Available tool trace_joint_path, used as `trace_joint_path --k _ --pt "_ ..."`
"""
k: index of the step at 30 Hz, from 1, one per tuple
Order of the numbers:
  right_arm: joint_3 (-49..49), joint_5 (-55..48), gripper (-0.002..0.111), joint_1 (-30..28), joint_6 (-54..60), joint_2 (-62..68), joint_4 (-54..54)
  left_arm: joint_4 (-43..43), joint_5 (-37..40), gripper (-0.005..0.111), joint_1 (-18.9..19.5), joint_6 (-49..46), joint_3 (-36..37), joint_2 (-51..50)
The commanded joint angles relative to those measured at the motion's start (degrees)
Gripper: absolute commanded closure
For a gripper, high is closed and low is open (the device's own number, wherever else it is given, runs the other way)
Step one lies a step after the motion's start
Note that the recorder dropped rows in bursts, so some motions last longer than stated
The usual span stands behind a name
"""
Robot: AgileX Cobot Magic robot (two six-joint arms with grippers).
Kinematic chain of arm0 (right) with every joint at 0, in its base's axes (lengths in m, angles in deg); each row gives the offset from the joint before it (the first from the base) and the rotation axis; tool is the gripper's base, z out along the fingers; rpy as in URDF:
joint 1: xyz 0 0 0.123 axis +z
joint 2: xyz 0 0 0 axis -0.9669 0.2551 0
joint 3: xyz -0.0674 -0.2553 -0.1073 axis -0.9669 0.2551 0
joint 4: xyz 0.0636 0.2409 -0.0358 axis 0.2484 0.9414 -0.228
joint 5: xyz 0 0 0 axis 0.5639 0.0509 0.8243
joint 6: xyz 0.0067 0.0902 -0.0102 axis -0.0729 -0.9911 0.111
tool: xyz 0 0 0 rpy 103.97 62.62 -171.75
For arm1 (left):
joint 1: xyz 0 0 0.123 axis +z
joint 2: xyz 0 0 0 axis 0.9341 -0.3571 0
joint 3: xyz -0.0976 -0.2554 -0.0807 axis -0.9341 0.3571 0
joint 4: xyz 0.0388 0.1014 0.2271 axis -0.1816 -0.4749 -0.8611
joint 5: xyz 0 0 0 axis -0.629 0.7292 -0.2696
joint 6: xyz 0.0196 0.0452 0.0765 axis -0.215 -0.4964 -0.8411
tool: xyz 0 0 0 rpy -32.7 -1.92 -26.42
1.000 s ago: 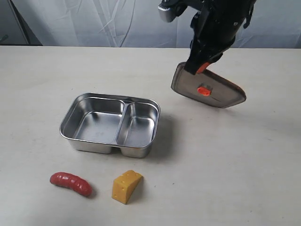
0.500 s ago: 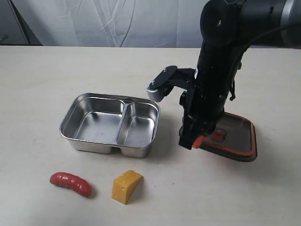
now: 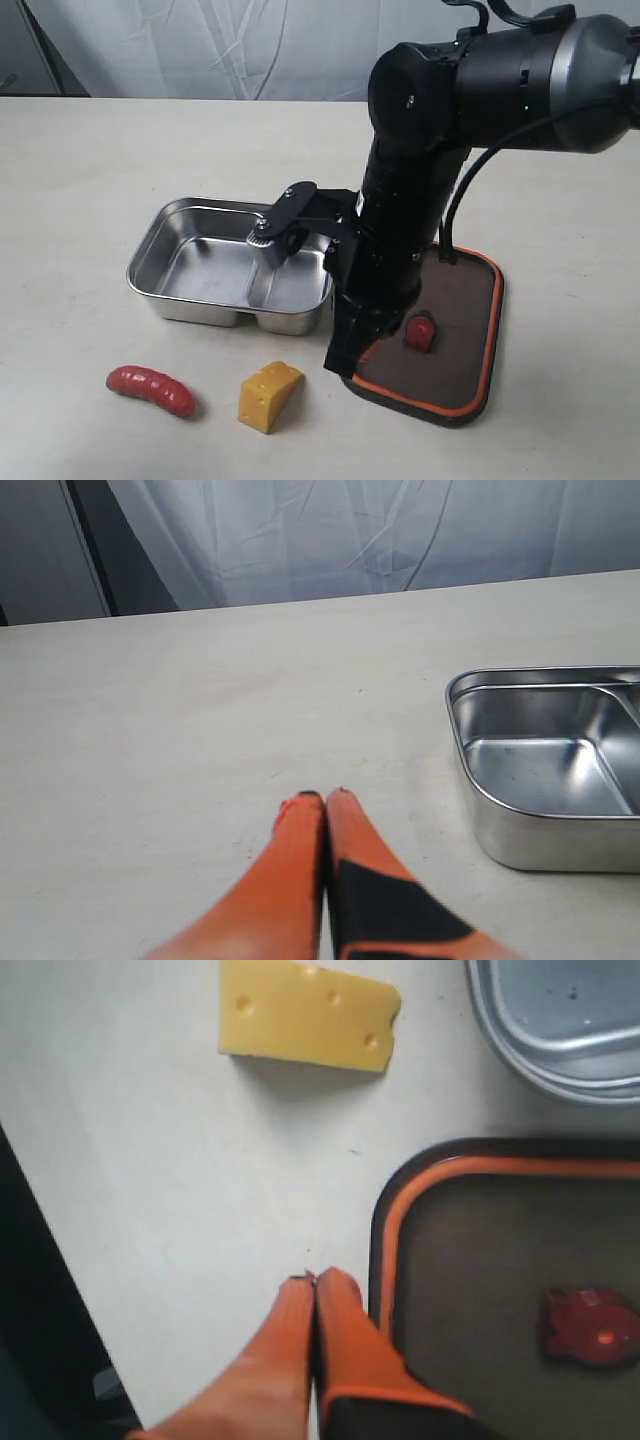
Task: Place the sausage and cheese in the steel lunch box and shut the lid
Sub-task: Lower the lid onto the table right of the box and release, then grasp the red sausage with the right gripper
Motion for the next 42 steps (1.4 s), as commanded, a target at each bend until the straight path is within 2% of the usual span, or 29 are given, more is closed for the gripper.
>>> trace_joint_path --k 1,2,5,7,13,19,22,24,34,42 --pt "0.2 0.5 0.1 0.1 0.0 0.1 5.4 -0.2 0.0 0.106 0.0 0.0 0.2 0.4" --pt "0.2 0.5 0.094 0.1 0.7 0.1 8.2 -0.2 0.0 0.106 0.0 0.0 0.2 0.4" --pt "0.2 0.8 0.067 0.5 4.2 0.1 15.1 -0.2 0.0 0.106 0.0 0.0 0.2 0.4" --pt "-0.1 1.8 0.059 2.0 6.3 0.1 16.3 -0.2 0.0 0.106 0.0 0.0 0.2 0.4" --pt "-6.6 13.7 0.06 10.7 7.8 1.2 10.1 -0.2 0.0 0.106 0.0 0.0 0.2 0.4" --pt "-13.3 14.4 0.06 14.2 6.3 10.3 8.3 -0.2 0.0 0.106 0.0 0.0 0.2 0.4" --pt "-17.9 18.0 0.06 16.3 1.6 16.7 2.1 -0.2 0.0 0.106 0.0 0.0 0.2 0.4" --pt "-20.2 18.5 0.06 16.7 -1.6 19.3 0.3 -0.2 0.0 0.106 0.0 0.0 0.2 0.4" --pt "-22.8 17.4 0.06 18.9 -2.3 23.8 1.2 -0.2 0.0 0.106 0.0 0.0 0.2 0.4" --pt "-22.9 16.5 0.06 19.7 -6.2 26.3 -5.1 -0.2 0.0 0.106 0.0 0.0 0.2 0.4"
